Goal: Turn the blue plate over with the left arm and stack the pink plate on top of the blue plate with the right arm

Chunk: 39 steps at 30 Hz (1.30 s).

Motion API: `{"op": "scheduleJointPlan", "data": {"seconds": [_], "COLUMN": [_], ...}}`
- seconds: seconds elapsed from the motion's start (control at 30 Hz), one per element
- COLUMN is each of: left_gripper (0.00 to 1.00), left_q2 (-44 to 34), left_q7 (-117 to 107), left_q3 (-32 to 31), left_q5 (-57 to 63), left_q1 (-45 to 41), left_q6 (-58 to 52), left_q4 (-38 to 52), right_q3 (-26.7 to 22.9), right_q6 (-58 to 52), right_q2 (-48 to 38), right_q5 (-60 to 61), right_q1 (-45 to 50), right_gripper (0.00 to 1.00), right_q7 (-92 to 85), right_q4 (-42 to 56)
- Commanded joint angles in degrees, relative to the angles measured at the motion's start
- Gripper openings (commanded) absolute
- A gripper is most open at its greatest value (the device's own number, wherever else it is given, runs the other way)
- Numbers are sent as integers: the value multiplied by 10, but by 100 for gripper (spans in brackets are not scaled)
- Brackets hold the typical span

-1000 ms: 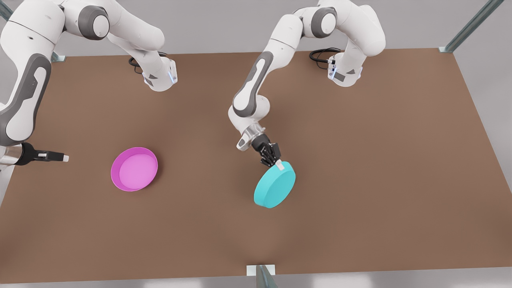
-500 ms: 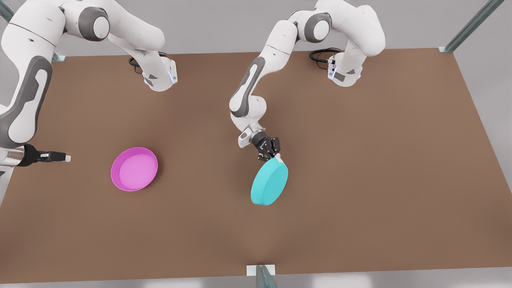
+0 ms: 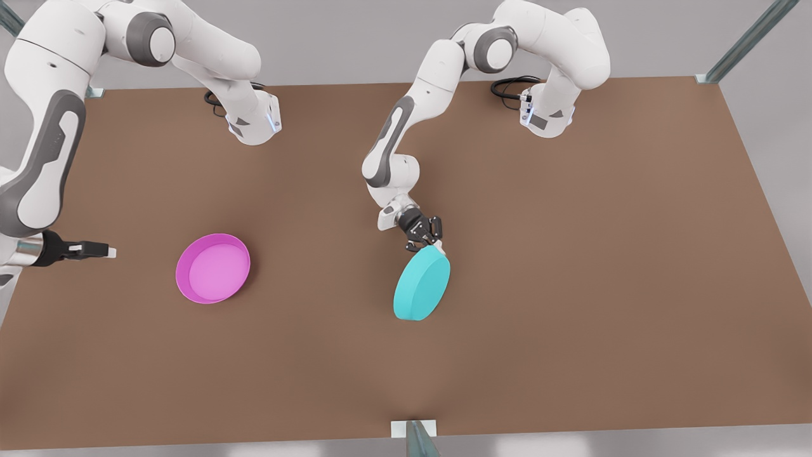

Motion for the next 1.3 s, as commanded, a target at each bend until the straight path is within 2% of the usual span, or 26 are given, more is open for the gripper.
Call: {"op": "scheduleJointPlan", "data": {"seconds": [0.0, 0.6, 0.63, 0.7, 0.73, 0.8, 0.87, 0.97, 1.03, 1.07, 1.13, 1.17, 1.2, 1.27], "left_gripper": [21, 21, 43, 68, 73, 75, 75, 75, 75, 75, 75, 75, 75, 79], "left_q2": [0, 29, 29, 28, 23, 21, 14, -15, -160, -233, -383, -400, -400, -394], "left_q7": [-127, -157, -161, -158, -155, -152, -146, 31, 84, 176, 346, 449, 552, 858], "left_q3": [-4, -17, -17, -16, -16, -14, -14, -15, -18, -14, -12, -11, -8, -8], "left_q5": [-2, -11, -11, -28, -42, -71, -128, -397, -589, -662, -762, -808, -808, -816], "left_q1": [0, -15, -18, -30, -40, -60, -91, -88, -88, -86, -34, 49, 104, 293], "left_q6": [-4, -18, -18, -23, -24, -29, -39, -147, -157, -201, -342, -390, -392, -390], "left_q4": [0, 2, 2, 2, 2, 2, 23, 296, 325, 326, 326, 325, 321, 318], "right_q3": [0, 1, 1, 1, 1, 1, 1, 1, 1, 1, 0, 0, 0, 0], "right_q6": [-1, -3, -3, -3, -3, -2, -2, -3, -4, -4, -3, -3, -3, -2], "right_q2": [-1, 9, 9, 12, 12, 13, 16, 17, 17, 17, 18, 18, 18, 20], "right_q5": [-2, 8, 8, 8, 8, 9, 9, 9, 10, 10, 9, 9, 9, 9], "right_q1": [1, -7, -7, -7, -7, -8, -9, -14, -14, -14, -14, -14, -14, -14], "right_gripper": [100, 100, 100, 100, 100, 100, 100, 100, 100, 100, 100, 100, 100, 100], "right_q7": [12, 11, 11, 11, 10, 8, 7, 6, 5, 5, 5, 5, 5, 5], "right_q4": [0, -3, -2, -2, -2, -2, -1, 0, 0, 0, 1, 1, 1, 1]}}
